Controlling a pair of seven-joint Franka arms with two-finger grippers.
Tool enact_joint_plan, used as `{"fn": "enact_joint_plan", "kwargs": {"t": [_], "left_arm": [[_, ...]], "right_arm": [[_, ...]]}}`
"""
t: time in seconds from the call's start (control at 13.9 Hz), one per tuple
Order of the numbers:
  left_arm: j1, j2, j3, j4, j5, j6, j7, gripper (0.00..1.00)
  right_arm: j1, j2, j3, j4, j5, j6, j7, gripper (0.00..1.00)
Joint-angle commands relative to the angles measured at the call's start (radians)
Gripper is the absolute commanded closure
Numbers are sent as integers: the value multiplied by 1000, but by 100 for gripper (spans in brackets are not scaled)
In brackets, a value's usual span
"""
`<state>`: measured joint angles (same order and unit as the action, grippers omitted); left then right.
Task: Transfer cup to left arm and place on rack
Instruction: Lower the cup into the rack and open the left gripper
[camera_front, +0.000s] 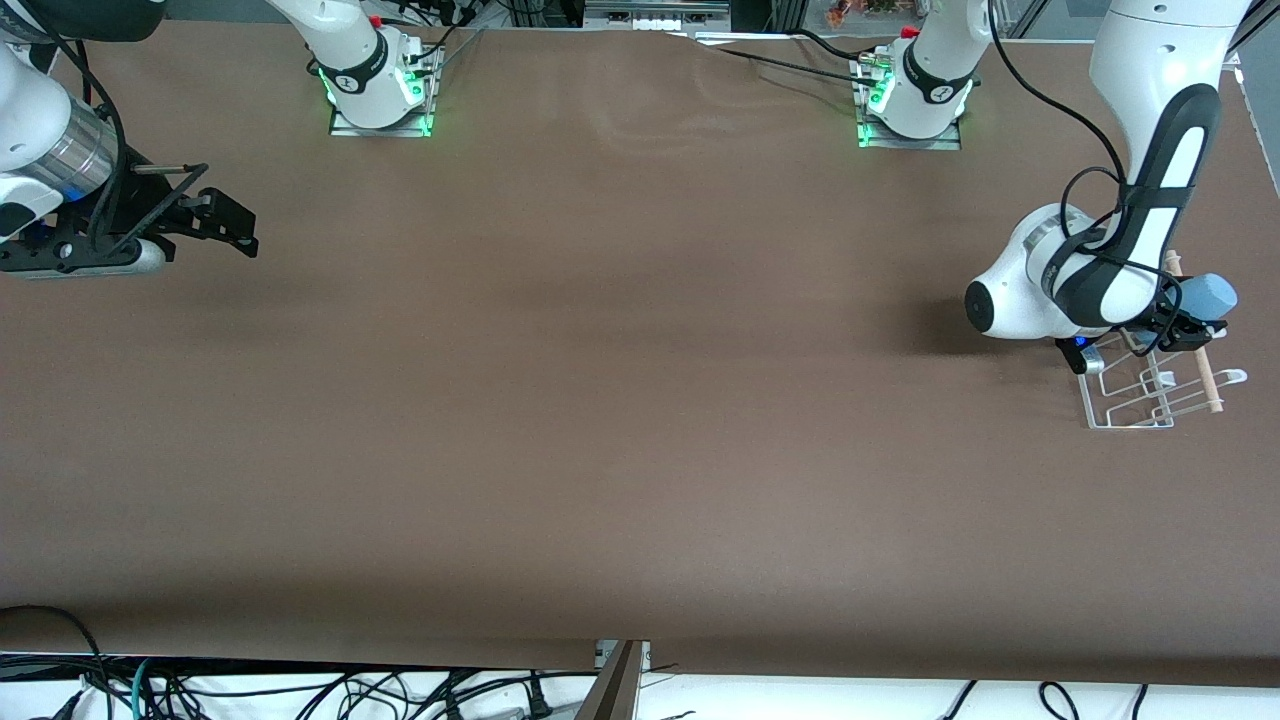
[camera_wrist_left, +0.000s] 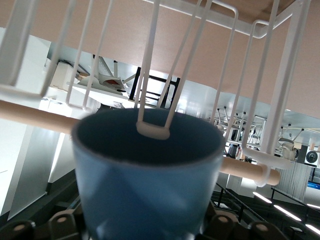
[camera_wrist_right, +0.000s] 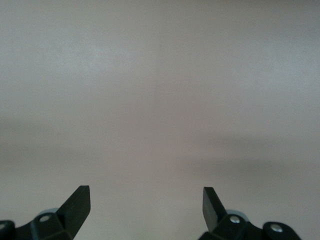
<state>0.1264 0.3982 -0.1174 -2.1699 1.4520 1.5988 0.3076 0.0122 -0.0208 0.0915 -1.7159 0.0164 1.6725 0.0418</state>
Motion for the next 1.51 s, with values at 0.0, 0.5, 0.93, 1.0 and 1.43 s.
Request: {"fn": "enact_joint_plan", "kwargs": {"t": [0.0,0.5,0.93,1.0,1.43], "left_arm": [[3,-6,-7,4,28,-2,-16,0],[-11,-32,-10,128,-159,-8,-16,0],[-91,-32,-11,434,-693,-201,-39,0],[-103,-33,-11,488,-793,-235,-50,0],[-244,-25,-18,806,-1099,-289,-114,0]], "right_arm": [[-8,2,11,21,-9,-20,-14,1],[-8,5,10,25,-7,-20,-13,1],[-8,7,10,27,-7,-19,-13,1],[-8,7,10,27,-7,-19,-13,1],[-8,7,10,27,-7,-19,-14,1]]}}
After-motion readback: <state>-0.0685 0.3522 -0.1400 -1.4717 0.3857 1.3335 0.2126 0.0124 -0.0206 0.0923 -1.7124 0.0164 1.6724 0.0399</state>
